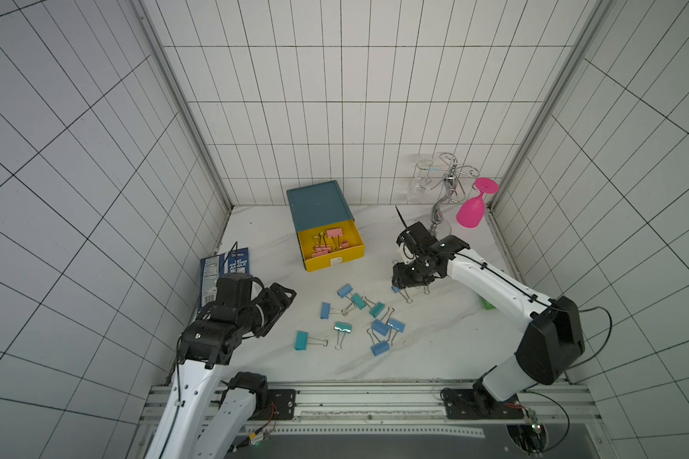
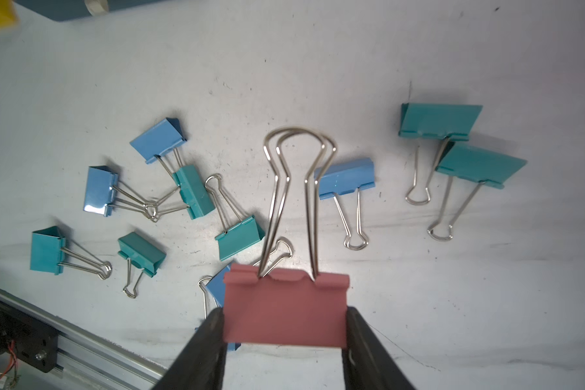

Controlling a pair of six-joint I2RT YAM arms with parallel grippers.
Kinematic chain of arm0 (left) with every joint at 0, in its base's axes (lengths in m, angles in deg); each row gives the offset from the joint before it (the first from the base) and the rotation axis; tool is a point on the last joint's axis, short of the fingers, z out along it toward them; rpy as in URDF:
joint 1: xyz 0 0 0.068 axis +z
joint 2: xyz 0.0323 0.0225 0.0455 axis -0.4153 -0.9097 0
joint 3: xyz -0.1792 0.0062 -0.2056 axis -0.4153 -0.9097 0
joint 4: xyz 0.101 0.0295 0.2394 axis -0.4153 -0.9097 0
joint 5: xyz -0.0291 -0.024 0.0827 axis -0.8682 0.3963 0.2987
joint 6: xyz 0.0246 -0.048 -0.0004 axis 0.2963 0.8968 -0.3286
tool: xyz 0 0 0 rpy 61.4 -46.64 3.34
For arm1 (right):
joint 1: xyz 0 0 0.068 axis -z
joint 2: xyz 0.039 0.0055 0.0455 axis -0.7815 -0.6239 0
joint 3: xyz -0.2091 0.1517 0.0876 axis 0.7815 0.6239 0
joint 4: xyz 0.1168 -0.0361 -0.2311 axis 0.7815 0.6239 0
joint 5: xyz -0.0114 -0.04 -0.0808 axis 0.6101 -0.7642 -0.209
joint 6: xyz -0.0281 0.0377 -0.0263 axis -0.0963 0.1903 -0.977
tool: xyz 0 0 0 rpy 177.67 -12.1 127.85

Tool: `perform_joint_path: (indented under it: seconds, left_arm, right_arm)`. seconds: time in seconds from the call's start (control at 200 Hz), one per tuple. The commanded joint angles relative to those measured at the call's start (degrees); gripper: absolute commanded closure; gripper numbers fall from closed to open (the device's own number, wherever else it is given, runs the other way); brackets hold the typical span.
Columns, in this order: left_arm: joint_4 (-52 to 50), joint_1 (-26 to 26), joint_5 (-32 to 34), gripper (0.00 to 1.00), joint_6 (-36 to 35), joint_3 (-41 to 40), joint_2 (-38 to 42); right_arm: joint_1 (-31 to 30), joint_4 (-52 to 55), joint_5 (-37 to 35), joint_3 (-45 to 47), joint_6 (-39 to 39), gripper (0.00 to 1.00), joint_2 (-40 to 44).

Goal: Put the binder clips in the drawer according to color
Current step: Pick up the binder clip at the center of the board, then place the binder clip in the drawer.

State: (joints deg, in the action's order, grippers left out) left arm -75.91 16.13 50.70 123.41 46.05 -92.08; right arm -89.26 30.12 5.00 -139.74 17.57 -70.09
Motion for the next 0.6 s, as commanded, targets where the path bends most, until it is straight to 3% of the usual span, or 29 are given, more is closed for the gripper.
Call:
perform_joint_path:
  seconds: [0.0,0.34,0.595]
  left_arm:
    - [6.21,0.23,-2.71,0.19,-0.65,3.73,-2.68]
    - [18.15,0.24,-10.94,0.19,0.62,12.19,-14.09]
    - [14.21,0.28,-6.07,0.19,-4.86,17.17,-17.20]
  right_arm:
    - [0.39,2.20,0.91,-6.62,1.38,0.54,1.96]
    - [-3.83,1.74,10.04,-28.06,3.23,0.54,-8.35]
    - [-8.02,0.36,14.74,-40.60,4.11,0.54,-18.66]
